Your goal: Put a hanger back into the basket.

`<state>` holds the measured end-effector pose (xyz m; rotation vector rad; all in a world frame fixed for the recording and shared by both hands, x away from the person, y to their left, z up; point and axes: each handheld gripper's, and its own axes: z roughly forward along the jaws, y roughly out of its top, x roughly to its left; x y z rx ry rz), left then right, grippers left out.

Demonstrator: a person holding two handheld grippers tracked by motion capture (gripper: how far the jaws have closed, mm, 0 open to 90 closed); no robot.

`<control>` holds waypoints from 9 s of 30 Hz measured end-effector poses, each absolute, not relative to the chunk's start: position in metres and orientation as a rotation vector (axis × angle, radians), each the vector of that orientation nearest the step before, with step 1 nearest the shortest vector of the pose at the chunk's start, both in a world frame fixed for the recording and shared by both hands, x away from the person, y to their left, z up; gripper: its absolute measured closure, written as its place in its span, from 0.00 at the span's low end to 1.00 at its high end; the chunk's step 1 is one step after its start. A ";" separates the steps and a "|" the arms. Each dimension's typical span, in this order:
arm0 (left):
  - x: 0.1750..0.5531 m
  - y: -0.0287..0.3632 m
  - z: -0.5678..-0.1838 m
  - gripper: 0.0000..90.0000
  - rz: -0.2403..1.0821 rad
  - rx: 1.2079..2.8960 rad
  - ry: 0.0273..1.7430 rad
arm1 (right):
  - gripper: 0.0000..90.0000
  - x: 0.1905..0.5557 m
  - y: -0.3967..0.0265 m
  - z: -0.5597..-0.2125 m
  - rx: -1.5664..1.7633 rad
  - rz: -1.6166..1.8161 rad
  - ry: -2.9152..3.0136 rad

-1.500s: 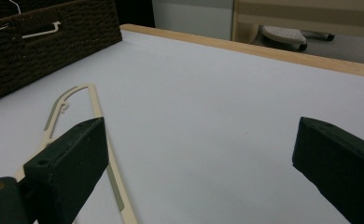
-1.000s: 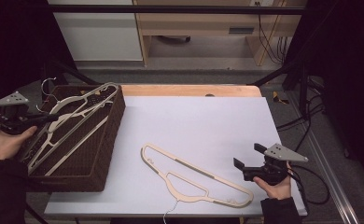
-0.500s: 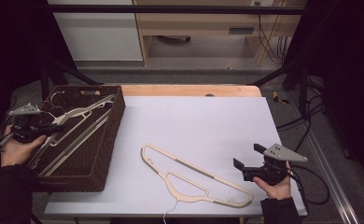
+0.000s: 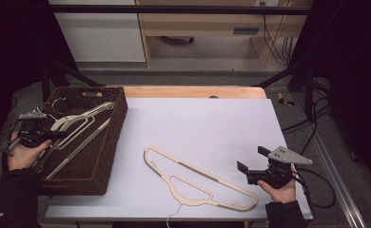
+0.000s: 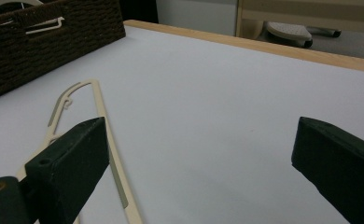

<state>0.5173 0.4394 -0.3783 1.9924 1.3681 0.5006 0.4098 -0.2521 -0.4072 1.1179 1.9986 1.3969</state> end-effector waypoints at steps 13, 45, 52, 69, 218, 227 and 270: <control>0.522 0.451 -0.388 0.74 0.557 2.000 1.596 | 0.06 0.411 -0.250 -0.408 1.119 1.433 2.009; 0.447 0.345 -0.324 0.23 0.691 1.754 1.005 | 0.06 0.406 -0.245 -0.405 1.083 1.456 2.025; 0.433 0.302 -0.331 0.14 0.610 1.749 0.838 | 0.08 0.405 -0.238 -0.405 1.058 1.474 2.058; 0.416 0.236 -0.374 0.10 0.452 1.807 0.731 | 0.08 0.402 -0.218 -0.410 0.994 1.511 2.165; 0.407 0.140 -0.458 0.31 0.325 2.291 0.283 | 0.89 0.382 -0.201 -0.472 0.662 1.271 2.770; 0.400 0.145 -0.452 0.37 0.298 2.232 0.419 | 0.87 0.378 -0.198 -0.480 0.637 1.217 2.766; 0.413 0.140 -0.456 0.27 0.423 2.293 0.207 | 0.89 0.378 -0.206 -0.454 0.648 1.460 2.653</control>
